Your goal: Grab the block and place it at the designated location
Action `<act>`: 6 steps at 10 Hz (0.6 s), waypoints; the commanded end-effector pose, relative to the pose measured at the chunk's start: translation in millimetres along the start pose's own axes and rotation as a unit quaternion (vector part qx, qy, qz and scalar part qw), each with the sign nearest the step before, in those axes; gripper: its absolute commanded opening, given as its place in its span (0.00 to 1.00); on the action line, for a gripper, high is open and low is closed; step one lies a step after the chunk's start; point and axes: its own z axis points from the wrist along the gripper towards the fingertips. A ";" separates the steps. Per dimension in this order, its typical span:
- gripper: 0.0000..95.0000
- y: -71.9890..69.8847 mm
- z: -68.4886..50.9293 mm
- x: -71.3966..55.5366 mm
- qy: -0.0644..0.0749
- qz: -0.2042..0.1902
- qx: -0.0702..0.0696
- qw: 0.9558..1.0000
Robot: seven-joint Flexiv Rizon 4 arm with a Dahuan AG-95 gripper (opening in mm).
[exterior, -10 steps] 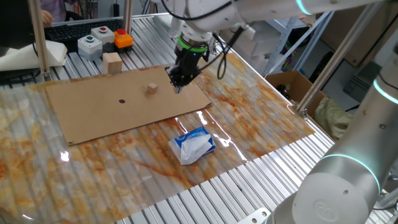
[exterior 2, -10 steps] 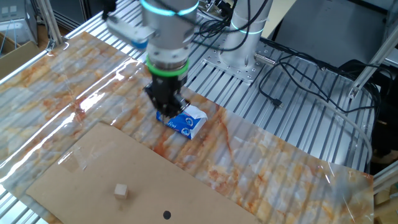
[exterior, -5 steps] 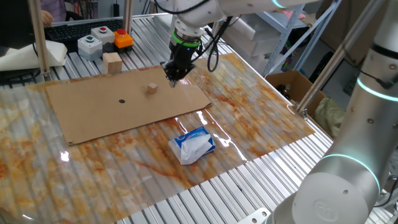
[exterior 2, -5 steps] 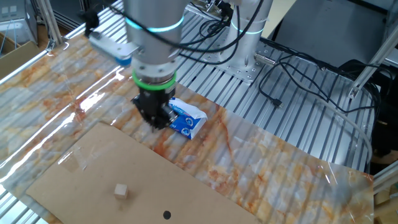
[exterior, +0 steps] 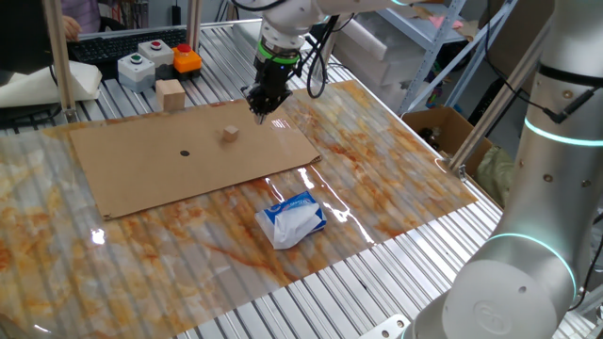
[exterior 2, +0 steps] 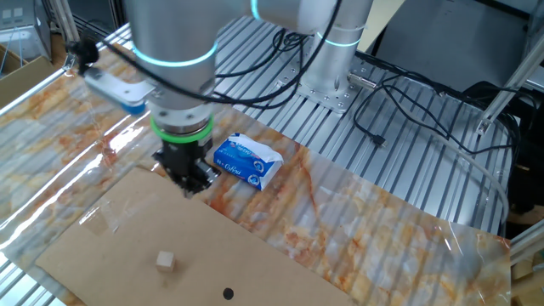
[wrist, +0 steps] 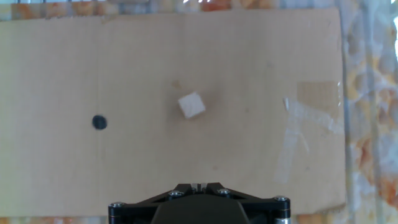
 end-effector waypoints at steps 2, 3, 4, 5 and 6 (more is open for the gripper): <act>0.00 -0.2 -0.6 1.1 -0.001 -0.012 0.001 1.000; 0.00 -0.2 -0.5 1.1 -0.002 -0.015 0.001 1.000; 0.00 -0.2 -0.5 1.1 -0.002 -0.015 0.001 1.000; 0.00 -0.2 -0.5 1.1 -0.002 -0.011 -0.002 1.000; 0.00 -0.2 -0.5 1.1 0.000 0.027 -0.011 1.000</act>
